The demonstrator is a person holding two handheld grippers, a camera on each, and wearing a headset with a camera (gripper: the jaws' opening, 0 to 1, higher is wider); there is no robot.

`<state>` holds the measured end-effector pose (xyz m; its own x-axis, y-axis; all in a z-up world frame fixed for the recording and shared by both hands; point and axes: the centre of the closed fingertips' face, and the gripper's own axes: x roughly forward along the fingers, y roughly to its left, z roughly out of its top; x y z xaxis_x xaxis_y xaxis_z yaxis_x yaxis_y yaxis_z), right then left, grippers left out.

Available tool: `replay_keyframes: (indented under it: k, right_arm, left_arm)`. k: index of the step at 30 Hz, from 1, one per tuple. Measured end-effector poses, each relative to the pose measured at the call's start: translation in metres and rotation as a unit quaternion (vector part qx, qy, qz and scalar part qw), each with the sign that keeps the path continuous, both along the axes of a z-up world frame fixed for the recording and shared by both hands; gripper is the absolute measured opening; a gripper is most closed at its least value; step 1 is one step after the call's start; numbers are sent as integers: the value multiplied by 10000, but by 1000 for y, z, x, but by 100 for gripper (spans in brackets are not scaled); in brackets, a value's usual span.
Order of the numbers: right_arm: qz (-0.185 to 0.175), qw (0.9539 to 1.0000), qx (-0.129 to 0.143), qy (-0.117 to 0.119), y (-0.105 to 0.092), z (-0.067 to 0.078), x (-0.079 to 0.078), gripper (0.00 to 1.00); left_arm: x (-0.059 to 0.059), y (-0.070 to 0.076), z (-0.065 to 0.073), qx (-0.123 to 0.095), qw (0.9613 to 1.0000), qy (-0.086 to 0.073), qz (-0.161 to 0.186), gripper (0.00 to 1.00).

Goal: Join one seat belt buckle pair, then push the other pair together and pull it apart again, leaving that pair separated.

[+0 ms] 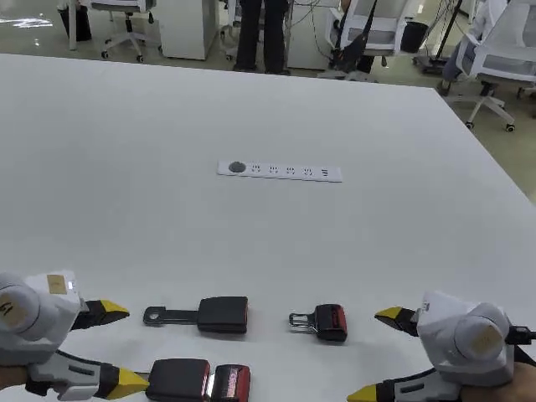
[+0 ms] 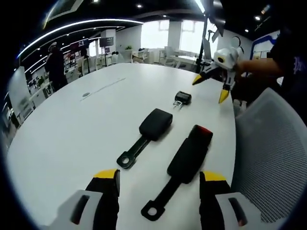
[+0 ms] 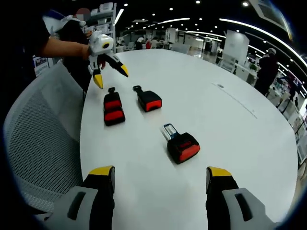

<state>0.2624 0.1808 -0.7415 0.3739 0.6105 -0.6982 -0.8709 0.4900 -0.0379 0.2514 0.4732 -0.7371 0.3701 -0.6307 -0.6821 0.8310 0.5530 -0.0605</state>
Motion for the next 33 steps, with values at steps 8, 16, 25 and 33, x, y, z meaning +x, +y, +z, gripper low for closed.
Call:
replay_keyframes:
  k: [8,16,25,33]
  right_arm:
    - [-272,9988,390,-66,7,8,-12,89]
    - [-215,9986,486,-46,14,11,-21,99]
    - [-197,9985,515,-27,17,16,-21,99]
    - [-183,9986,501,-56,16,16,-21,99]
  left_arm:
    - [-12,1,8,-264,9993,-107,228,79]
    - [-26,-9,11,-369,9986,-96,355,91]
    - [-27,-23,22,-593,9970,-228,443,100]
    - [-25,-19,22,-461,9975,-325,431,100]
